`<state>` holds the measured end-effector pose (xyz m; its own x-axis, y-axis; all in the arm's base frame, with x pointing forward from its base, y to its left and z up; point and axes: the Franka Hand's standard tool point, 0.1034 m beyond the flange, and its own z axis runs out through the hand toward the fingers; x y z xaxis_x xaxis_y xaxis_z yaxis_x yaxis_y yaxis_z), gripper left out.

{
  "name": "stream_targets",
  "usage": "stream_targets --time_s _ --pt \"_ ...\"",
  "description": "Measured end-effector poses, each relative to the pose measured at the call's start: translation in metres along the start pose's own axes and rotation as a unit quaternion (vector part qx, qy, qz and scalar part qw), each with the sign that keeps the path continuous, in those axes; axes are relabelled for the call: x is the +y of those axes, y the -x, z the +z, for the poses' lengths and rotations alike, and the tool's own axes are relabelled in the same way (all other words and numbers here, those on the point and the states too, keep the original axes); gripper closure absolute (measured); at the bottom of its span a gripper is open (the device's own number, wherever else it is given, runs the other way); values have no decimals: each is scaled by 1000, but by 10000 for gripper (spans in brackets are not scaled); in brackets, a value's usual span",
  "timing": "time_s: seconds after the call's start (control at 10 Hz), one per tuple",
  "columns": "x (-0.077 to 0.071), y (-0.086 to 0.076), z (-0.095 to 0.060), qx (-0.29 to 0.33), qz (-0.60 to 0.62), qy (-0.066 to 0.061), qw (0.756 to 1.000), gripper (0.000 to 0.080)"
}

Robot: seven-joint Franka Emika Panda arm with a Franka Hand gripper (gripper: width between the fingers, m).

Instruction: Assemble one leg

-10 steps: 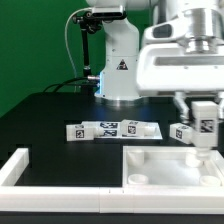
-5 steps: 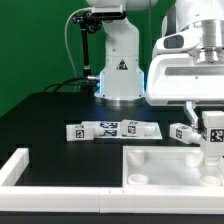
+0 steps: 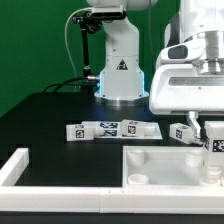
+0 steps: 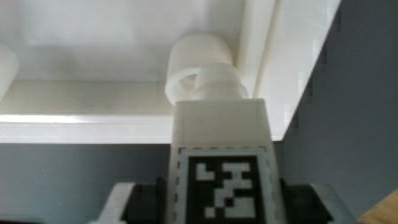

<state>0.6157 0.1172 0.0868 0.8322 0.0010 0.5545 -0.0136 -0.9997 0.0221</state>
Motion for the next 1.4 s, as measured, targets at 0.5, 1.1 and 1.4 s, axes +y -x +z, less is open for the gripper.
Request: stream_targets --time_s 0.5,1.1,1.4 --pt "11 -3 2 -1 5 5 1000 514" --pt "9 -4 3 4 2 5 1000 514" --pt "9 -4 3 5 2 5 1000 514"
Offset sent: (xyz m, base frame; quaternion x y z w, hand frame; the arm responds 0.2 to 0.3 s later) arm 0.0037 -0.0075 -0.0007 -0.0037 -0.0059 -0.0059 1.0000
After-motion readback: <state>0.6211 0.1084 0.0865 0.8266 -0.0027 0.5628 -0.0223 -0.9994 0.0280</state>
